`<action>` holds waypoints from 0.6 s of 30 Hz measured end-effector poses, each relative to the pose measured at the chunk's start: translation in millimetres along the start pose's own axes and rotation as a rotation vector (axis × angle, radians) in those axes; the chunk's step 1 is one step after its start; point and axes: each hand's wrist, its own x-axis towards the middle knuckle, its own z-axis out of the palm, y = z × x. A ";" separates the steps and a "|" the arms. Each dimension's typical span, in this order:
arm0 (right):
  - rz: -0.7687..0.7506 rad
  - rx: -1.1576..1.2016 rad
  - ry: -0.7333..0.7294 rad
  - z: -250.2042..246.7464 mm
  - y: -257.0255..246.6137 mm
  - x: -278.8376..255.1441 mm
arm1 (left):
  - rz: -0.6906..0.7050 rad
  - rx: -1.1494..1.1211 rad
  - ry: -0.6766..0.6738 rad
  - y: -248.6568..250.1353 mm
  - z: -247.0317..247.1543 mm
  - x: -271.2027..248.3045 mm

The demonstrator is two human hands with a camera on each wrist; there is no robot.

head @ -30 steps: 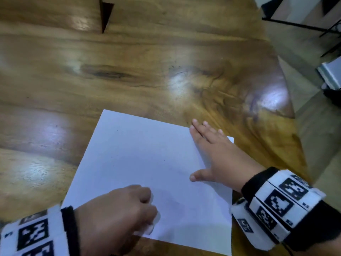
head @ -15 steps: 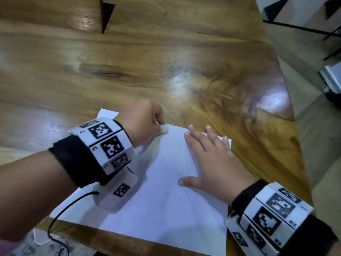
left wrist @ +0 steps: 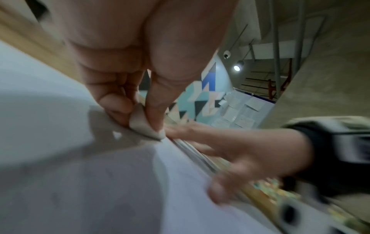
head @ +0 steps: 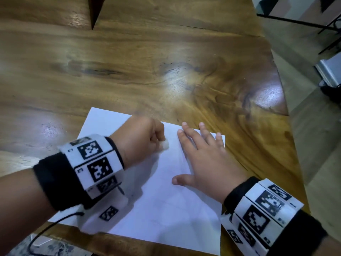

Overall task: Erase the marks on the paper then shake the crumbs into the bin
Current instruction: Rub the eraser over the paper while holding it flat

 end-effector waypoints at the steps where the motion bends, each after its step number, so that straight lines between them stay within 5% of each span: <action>1: -0.001 -0.002 0.004 0.3 0.3 0.4 | 0.018 0.018 -0.044 2.2 1.9 -2.3; 7: -0.006 -0.006 0.005 1.0 0.8 0.2 | -0.063 0.041 0.137 4.5 -13.5 19.6; 11: -0.005 0.009 0.013 1.1 0.8 0.5 | 0.012 0.027 -0.013 10.6 5.2 2.4; 16: -0.012 0.006 0.018 1.4 1.2 0.1 | -0.050 0.018 0.126 5.5 -8.5 20.8; 18: -0.011 0.013 0.019 1.1 1.3 0.2 | -0.025 0.008 0.082 6.5 -4.5 16.4</action>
